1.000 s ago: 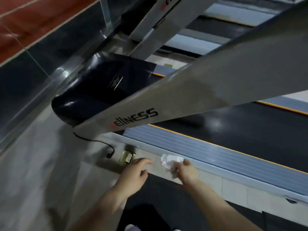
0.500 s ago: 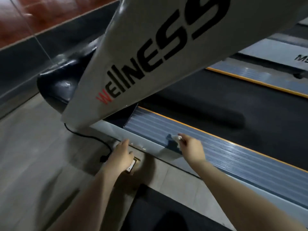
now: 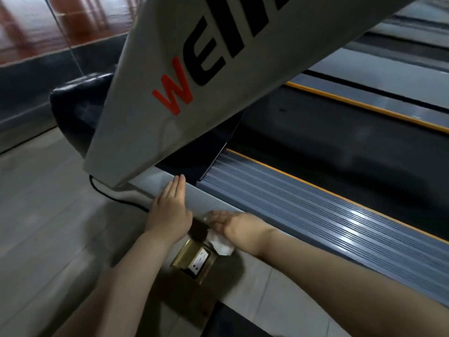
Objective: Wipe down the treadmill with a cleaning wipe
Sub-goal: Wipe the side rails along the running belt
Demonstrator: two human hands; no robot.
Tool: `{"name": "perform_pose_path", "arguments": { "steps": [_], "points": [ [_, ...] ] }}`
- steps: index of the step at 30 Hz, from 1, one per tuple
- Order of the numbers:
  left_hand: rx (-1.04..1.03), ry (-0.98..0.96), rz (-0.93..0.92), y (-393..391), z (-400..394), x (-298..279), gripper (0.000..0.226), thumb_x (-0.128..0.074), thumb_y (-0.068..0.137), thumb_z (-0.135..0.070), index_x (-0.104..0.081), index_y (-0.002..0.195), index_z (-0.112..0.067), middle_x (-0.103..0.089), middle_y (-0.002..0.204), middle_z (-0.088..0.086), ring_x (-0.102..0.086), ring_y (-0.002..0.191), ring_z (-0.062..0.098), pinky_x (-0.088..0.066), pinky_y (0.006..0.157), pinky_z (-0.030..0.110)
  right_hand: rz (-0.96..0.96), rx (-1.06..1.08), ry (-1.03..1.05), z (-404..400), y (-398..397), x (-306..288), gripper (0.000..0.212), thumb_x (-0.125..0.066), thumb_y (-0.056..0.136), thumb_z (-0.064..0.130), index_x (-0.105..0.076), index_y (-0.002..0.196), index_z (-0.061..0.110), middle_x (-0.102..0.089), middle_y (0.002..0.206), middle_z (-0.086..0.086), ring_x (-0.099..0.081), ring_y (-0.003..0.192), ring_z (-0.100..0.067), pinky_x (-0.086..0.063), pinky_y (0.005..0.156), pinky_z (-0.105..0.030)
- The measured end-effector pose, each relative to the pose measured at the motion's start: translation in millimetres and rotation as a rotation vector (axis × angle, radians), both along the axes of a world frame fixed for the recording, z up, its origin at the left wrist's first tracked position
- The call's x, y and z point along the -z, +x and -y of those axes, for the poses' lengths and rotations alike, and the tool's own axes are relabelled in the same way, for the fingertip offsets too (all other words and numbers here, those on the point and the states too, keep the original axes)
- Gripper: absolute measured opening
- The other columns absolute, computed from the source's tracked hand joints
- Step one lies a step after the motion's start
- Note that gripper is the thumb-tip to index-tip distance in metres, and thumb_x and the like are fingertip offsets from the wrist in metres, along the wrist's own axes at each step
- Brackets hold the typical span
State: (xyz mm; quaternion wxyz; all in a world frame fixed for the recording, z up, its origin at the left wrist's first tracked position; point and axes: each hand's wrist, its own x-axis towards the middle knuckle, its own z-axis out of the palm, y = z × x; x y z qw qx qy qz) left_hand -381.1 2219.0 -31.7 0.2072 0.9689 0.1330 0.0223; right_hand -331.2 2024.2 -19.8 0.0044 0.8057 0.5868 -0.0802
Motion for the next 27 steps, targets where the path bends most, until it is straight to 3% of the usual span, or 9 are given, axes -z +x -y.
{"name": "perform_pose_path", "arguments": {
  "steps": [2, 5, 7, 10, 12, 14, 17, 22, 27],
  "points": [
    [0.010, 0.063, 0.014, -2, -4, 6, 0.082, -0.048, 0.092, -0.017, 0.002, 0.158, -0.014, -0.003, 0.166, 0.002, -0.001, 0.152, 0.015, -0.011, 0.124, 0.039, 0.123, -0.030, 0.256, 2, 14, -10, 0.035, -0.067, 0.080, 0.007, -0.066, 0.116, 0.010, -0.065, 0.123, -0.011, -0.063, 0.113, -0.027, -0.055, 0.088, -0.034],
    [-0.036, 0.178, 0.193, 17, -8, 5, 0.080, -0.050, 0.084, -0.016, -0.016, 0.156, -0.008, -0.019, 0.162, 0.012, -0.015, 0.151, 0.027, -0.020, 0.121, 0.047, 0.193, 0.455, 0.545, 0, 65, -31, 0.022, -0.062, 0.074, 0.008, -0.068, 0.095, 0.010, -0.069, 0.092, -0.008, -0.067, 0.081, -0.031, -0.053, 0.063, -0.033],
    [-0.026, 0.177, 0.252, 33, -7, 7, 0.078, -0.054, 0.079, -0.008, -0.029, 0.153, -0.006, -0.028, 0.159, 0.013, -0.024, 0.148, 0.029, -0.022, 0.120, 0.047, 0.176, 0.688, 0.432, -11, 91, -31, 0.023, -0.054, 0.080, 0.003, -0.069, 0.097, 0.010, -0.069, 0.094, -0.009, -0.066, 0.084, -0.033, -0.052, 0.072, -0.035],
    [0.011, 0.170, 0.258, 43, -14, 10, 0.084, -0.061, 0.072, 0.003, -0.034, 0.151, -0.005, -0.032, 0.158, 0.011, -0.029, 0.147, 0.028, -0.025, 0.119, 0.045, -0.060, 0.565, 0.441, -27, 88, -19, 0.027, -0.046, 0.085, 0.013, -0.065, 0.103, 0.010, -0.066, 0.113, -0.012, -0.061, 0.109, -0.032, -0.045, 0.093, -0.030],
    [0.048, 0.152, 0.249, 43, -22, 9, 0.079, -0.052, 0.075, -0.002, -0.034, 0.151, -0.007, -0.031, 0.158, 0.008, -0.027, 0.147, 0.025, -0.021, 0.121, 0.041, -0.182, 0.507, 0.345, -26, 71, -22, 0.043, -0.044, 0.092, 0.035, -0.057, 0.129, 0.018, -0.049, 0.146, -0.005, -0.041, 0.138, -0.022, -0.035, 0.113, -0.034],
    [0.065, 0.123, 0.263, 43, -29, 9, 0.080, -0.039, 0.072, -0.010, -0.034, 0.152, -0.008, -0.031, 0.159, 0.005, -0.026, 0.148, 0.022, -0.019, 0.121, 0.038, -0.183, 0.358, 0.271, -21, 54, -24, 0.058, -0.041, 0.099, 0.049, -0.035, 0.150, 0.023, -0.025, 0.160, 0.002, -0.018, 0.148, -0.013, -0.016, 0.122, -0.031],
    [0.067, 0.032, 0.301, 46, -30, 13, 0.080, -0.029, 0.070, -0.008, -0.038, 0.149, -0.007, -0.034, 0.157, 0.005, -0.027, 0.147, 0.022, -0.024, 0.120, 0.040, -0.055, 0.290, 0.109, -17, 70, -25, 0.074, -0.034, 0.098, 0.059, -0.015, 0.157, 0.020, -0.008, 0.163, 0.000, -0.006, 0.151, -0.014, -0.002, 0.121, -0.026],
    [0.028, -0.008, 0.302, 44, -24, 11, 0.087, -0.044, 0.075, 0.012, -0.027, 0.155, -0.017, -0.020, 0.162, -0.003, -0.012, 0.151, 0.013, -0.013, 0.123, 0.033, 0.016, 0.697, 0.121, -23, 108, -29, 0.084, -0.033, 0.092, 0.069, -0.035, 0.146, 0.006, -0.036, 0.152, -0.016, -0.032, 0.140, -0.029, -0.020, 0.116, -0.032],
    [0.075, 0.036, 0.313, 44, -27, 10, 0.072, -0.049, 0.079, -0.009, -0.037, 0.150, -0.009, -0.033, 0.158, 0.008, -0.027, 0.148, 0.026, -0.025, 0.119, 0.042, -0.032, 0.432, 0.088, -6, 13, -22, 0.099, -0.012, 0.083, 0.079, -0.005, 0.157, 0.013, 0.005, 0.163, -0.003, 0.008, 0.150, -0.016, 0.009, 0.119, -0.028]
  ]
}}
